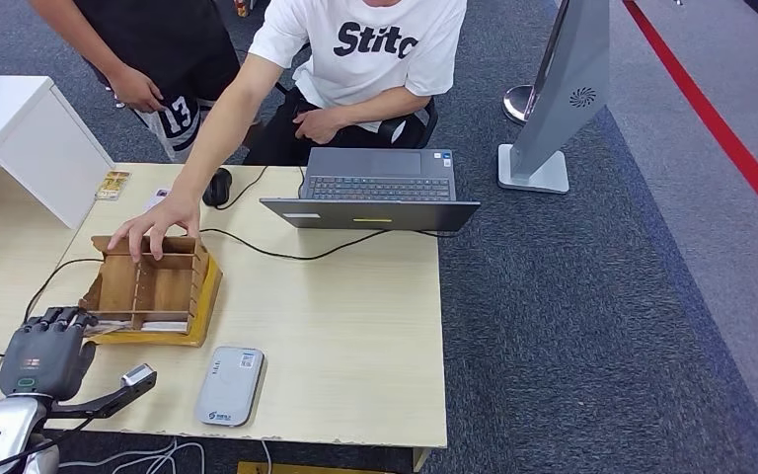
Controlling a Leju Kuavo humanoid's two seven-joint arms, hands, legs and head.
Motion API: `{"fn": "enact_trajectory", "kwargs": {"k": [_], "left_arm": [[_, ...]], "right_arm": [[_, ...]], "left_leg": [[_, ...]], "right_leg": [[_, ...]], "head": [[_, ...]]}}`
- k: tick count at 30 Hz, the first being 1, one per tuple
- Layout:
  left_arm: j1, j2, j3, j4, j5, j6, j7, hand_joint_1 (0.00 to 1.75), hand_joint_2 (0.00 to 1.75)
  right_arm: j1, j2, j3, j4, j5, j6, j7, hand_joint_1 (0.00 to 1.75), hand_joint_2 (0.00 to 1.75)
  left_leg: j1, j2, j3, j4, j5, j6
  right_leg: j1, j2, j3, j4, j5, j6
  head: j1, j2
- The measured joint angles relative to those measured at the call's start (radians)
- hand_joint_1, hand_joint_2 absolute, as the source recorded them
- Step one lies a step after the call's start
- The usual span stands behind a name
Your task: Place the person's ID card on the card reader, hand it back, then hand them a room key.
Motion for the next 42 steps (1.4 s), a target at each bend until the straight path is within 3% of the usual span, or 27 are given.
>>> {"fn": "enact_trajectory", "kwargs": {"k": [13, 25, 31, 42], "left_arm": [[-0.011, -0.004, -0.001, -0.021, -0.019, 0.032, 0.020, 1.75, 1.75], [-0.043, -0.050, -0.007, -0.292, 0.001, -0.020, 0.029, 1.75, 1.75], [-0.125, -0.087, -0.072, -0.415, -0.023, -0.125, 0.046, 1.75, 1.75], [-0.146, -0.097, -0.137, -0.432, -0.017, -0.111, 0.073, 1.75, 1.75]], "right_arm": [[0.000, 0.000, 0.000, 0.000, 0.000, 0.000, 0.003, 0.00, 1.75], [0.000, 0.000, 0.010, 0.000, 0.000, -0.012, 0.025, 0.00, 1.75], [-0.006, 0.003, 0.039, -0.004, 0.000, -0.023, 0.044, 0.00, 1.75], [-0.007, 0.007, 0.053, -0.010, 0.000, -0.018, 0.044, 0.00, 1.75]], "left_leg": [[0.000, 0.000, 0.000, 0.000, 0.000, 0.000], [0.000, 0.001, 0.000, 0.001, 0.000, 0.000], [0.000, 0.000, 0.000, 0.001, 0.001, 0.001], [0.000, 0.001, 0.000, 0.001, 0.001, 0.001]], "right_leg": [[0.000, 0.000, 0.000, 0.000, 0.000, 0.000], [0.000, 0.001, -0.001, 0.000, 0.001, -0.001], [0.000, 0.000, 0.000, 0.000, 0.001, 0.000], [0.000, 0.001, 0.000, 0.000, 0.001, -0.001]], "head": [[0.000, 0.000], [0.000, 0.000], [0.000, 0.000], [0.000, 0.000]]}}
